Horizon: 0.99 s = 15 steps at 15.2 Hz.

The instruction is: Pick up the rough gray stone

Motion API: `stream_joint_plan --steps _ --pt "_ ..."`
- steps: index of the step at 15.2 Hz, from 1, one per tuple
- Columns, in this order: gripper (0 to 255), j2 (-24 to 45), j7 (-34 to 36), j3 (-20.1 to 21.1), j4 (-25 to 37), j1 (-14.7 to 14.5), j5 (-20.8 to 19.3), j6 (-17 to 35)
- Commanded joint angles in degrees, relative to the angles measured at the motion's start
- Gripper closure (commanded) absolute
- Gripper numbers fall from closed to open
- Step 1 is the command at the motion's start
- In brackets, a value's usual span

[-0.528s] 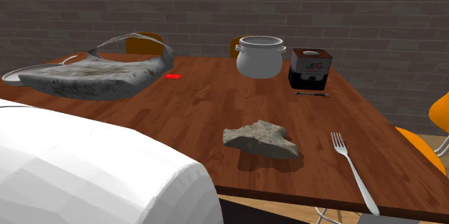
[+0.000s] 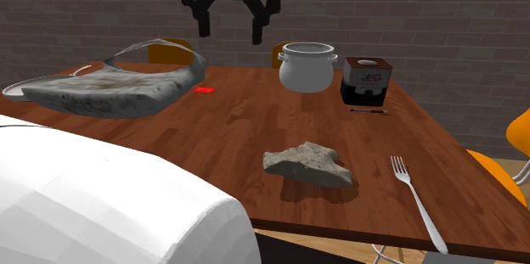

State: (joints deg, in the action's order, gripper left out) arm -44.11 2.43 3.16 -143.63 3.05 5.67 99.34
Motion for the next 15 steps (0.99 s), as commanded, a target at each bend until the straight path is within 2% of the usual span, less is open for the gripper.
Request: stream_joint_plan --steps 1,8,15 --pt "0 0.48 1.43 0.89 -3.63 0.8 -0.63 4.31" --pt "0 6.67 8.09 4.98 -12.87 3.69 -2.7 19.85" --pt "0 18.99 17.19 9.62 -18.1 8.87 -7.65 37.04"
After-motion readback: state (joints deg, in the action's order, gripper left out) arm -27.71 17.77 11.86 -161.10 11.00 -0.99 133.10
